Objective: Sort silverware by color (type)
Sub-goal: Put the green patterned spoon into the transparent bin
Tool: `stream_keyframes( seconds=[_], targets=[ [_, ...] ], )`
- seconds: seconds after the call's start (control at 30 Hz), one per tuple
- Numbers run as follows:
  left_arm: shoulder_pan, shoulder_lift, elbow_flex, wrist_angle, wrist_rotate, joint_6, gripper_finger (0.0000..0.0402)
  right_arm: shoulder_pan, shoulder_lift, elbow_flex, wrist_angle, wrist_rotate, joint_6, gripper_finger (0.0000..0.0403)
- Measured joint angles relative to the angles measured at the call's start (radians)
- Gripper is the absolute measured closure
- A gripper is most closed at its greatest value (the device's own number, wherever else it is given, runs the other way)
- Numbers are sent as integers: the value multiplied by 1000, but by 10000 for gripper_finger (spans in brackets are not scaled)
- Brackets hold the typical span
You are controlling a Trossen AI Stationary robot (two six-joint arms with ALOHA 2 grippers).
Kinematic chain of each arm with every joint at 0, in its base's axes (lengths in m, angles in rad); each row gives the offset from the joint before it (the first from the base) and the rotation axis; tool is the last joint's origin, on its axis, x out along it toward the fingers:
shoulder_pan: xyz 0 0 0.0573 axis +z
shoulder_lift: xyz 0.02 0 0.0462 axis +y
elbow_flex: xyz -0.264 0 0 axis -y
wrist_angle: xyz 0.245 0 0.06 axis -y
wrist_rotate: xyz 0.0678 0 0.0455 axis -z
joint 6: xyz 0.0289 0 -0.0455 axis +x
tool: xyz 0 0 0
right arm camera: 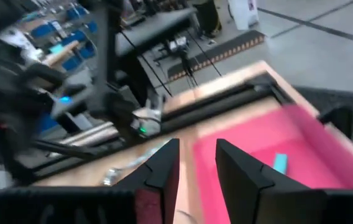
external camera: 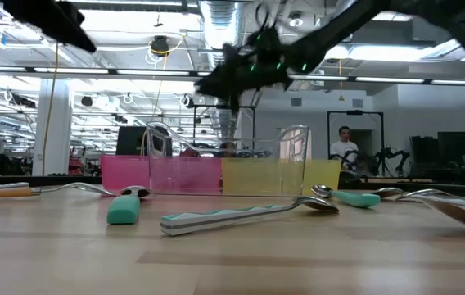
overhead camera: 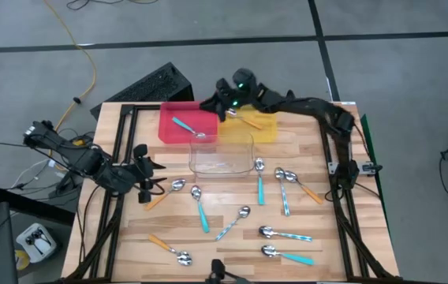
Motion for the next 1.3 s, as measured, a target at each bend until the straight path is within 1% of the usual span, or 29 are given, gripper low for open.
stream_keyframes(
  seconds=[0.13, 0.2, 0.4, 0.53, 0.6, 0.73, 0.93, 1.07, 1.17, 1.3],
  targets=[
    [0, 0, -43, 3, 12, -122, 244, -8, -161, 1, -126, -6, -76, 275],
    [0, 0, -64, 8, 15, -179, 244, -9, -245, 1, -215, 11, -131, 275],
    [0, 9, -128, 5, 18, -302, 244, -8, -478, 2, -501, 167, -280, 275],
    [0, 29, -154, 3, 54, -298, 244, 9, -577, 2, -654, 254, -318, 275],
    [0, 43, -167, 1, 62, -338, 244, 23, -611, 2, -712, 290, -320, 275],
    [0, 87, -176, -20, 87, -398, 244, 51, -649, 2, -809, 342, -324, 275],
    [1, 169, -177, -105, 128, -494, 244, 90, -637, 1, -888, 390, -348, 275],
    [10, 231, -177, -174, 148, -715, 244, 110, -603, 1, -920, 408, -348, 275],
    [17, 278, -177, -183, 209, -858, 244, 117, -584, 1, -928, 413, -348, 275],
    [17, 345, -177, -191, 263, -1007, 244, 115, -568, 1, -931, 434, -347, 275]
  ],
)
